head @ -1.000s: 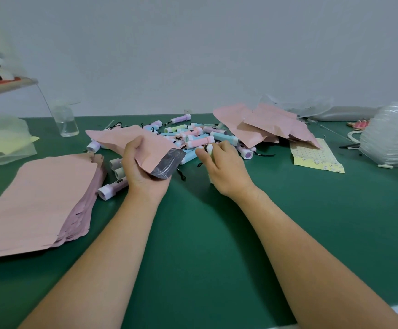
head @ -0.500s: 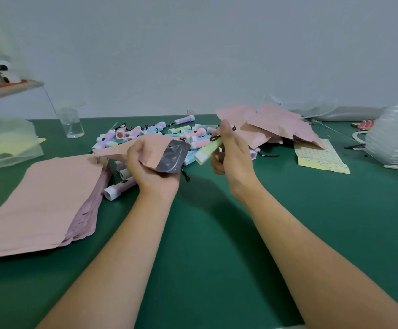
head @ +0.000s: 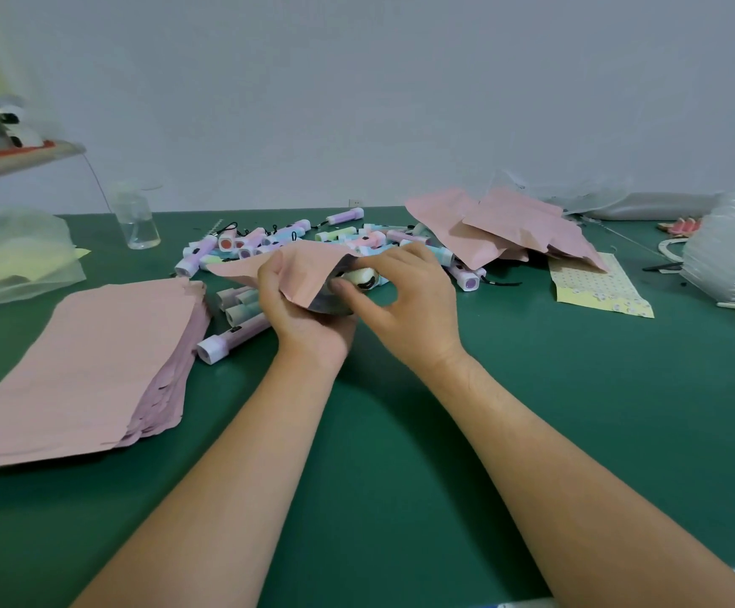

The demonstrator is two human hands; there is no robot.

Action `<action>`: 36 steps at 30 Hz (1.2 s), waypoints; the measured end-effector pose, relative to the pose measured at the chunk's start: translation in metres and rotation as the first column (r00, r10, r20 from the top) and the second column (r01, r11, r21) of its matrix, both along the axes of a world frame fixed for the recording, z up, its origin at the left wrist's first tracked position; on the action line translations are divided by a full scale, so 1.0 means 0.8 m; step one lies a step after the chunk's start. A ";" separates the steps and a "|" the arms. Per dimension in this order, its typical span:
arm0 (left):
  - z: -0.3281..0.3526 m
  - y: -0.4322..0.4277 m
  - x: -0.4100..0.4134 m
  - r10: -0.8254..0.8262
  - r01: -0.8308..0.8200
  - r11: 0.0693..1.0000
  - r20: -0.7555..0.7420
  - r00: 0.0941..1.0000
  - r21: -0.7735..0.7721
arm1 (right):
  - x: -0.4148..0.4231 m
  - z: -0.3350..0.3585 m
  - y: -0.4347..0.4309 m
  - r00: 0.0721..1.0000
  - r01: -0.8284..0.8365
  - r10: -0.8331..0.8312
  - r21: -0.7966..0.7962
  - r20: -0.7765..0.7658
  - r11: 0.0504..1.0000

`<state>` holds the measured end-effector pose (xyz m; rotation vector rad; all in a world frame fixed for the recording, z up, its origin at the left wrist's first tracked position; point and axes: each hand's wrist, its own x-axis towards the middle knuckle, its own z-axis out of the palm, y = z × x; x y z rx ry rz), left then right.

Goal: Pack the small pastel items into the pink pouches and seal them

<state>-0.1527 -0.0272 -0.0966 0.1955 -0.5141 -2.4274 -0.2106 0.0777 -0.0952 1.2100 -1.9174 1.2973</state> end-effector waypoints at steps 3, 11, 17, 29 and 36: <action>0.002 0.007 -0.001 -0.001 0.001 1.000 0.019 1.000 -0.002 | 0.006 0.005 0.001 0.995 0.094 -0.095 -0.084 -0.011 0.992; 0.004 0.025 -0.009 0.005 -0.002 0.999 0.068 0.998 -0.050 | 0.007 0.012 -0.001 0.939 0.339 -0.331 0.087 -0.095 0.937; 0.006 0.022 -0.010 0.032 -0.027 0.995 0.048 0.998 -0.097 | 0.008 0.015 0.003 0.965 0.257 -0.247 0.127 -0.093 0.958; -0.001 0.008 -0.003 0.019 -0.018 0.999 0.025 1.000 -0.049 | 0.008 0.012 0.016 0.998 -0.039 0.040 -0.018 0.048 0.999; -0.002 -0.004 -0.005 0.050 -0.050 0.999 -0.035 0.998 0.012 | -0.005 0.013 0.033 0.981 -0.149 0.144 -0.024 -0.131 0.989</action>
